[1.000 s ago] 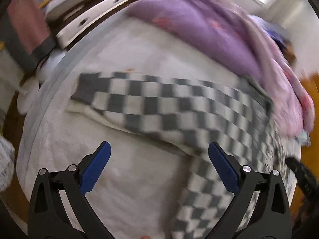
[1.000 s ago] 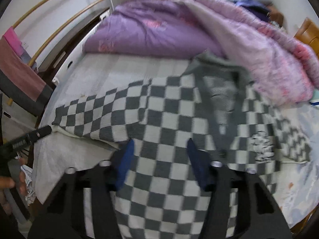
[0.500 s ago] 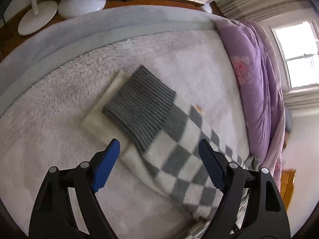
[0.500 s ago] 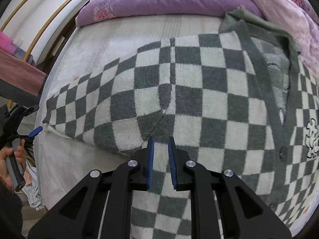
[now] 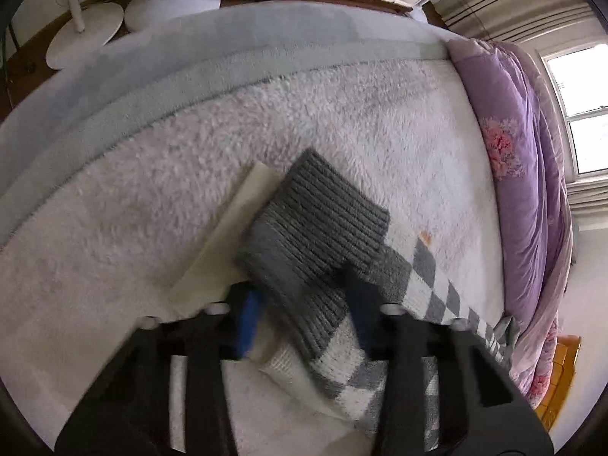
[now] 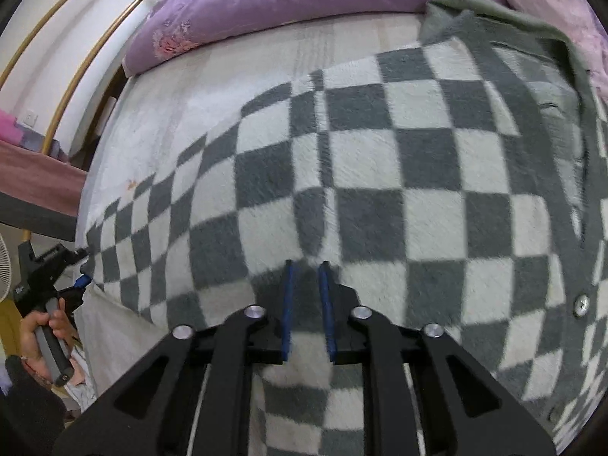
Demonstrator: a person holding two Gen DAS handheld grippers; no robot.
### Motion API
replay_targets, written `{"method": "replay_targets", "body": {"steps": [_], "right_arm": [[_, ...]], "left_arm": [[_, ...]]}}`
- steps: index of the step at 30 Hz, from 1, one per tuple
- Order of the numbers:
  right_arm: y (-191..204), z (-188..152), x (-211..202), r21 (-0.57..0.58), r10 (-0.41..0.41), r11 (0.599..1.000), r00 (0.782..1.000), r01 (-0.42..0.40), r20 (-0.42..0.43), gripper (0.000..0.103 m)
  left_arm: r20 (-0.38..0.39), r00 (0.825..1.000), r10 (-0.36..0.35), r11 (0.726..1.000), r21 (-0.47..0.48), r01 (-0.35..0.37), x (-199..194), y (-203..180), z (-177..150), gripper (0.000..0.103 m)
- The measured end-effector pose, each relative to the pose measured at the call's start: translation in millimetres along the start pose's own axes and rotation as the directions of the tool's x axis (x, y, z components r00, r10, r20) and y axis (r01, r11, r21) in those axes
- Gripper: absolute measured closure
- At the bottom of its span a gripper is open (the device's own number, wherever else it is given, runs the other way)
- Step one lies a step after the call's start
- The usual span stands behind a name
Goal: Fold large clothes
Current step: 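Lift the sleeve cuff with the left tool and fold it across the cardigan front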
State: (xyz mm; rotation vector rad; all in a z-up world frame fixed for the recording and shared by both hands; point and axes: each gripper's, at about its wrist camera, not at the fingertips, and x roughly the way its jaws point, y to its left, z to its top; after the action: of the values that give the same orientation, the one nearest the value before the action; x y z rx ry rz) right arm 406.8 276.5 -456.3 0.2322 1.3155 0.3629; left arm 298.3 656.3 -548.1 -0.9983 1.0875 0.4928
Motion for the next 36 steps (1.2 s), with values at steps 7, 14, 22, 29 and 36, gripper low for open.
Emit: {"method": "replay_targets", "body": {"steps": [7, 14, 22, 29, 36], "right_arm": [[-7, 15, 31, 0.050, -0.081, 0.995, 0.995, 0.083, -0.050, 0.103], [-17, 14, 74, 0.062, -0.103, 0.992, 0.986, 0.112, -0.132, 0.103], [-61, 12, 63, 0.162, 0.164, 0.976, 0.979, -0.144, -0.121, 0.103], [-125, 4, -15, 0.173, 0.293, 0.942, 0.956, -0.288, -0.004, 0.101], [-257, -20, -84, 0.197, 0.039, 0.978, 0.992, -0.063, 0.119, 0.101]], "left_arm": [[0.052, 0.996, -0.065, 0.995, 0.081, 0.061, -36, -20, -2, 0.093], [0.113, 0.972, -0.206, 0.967, 0.174, 0.185, -86, -69, -21, 0.094], [0.120, 0.933, -0.340, 0.861, 0.439, 0.257, -151, -186, -97, 0.093], [-0.002, 0.902, -0.432, 0.711, 0.614, 0.342, -151, -321, -219, 0.093], [-0.118, 0.928, -0.354, 0.640, 0.693, 0.332, -79, -420, -362, 0.093]]}}
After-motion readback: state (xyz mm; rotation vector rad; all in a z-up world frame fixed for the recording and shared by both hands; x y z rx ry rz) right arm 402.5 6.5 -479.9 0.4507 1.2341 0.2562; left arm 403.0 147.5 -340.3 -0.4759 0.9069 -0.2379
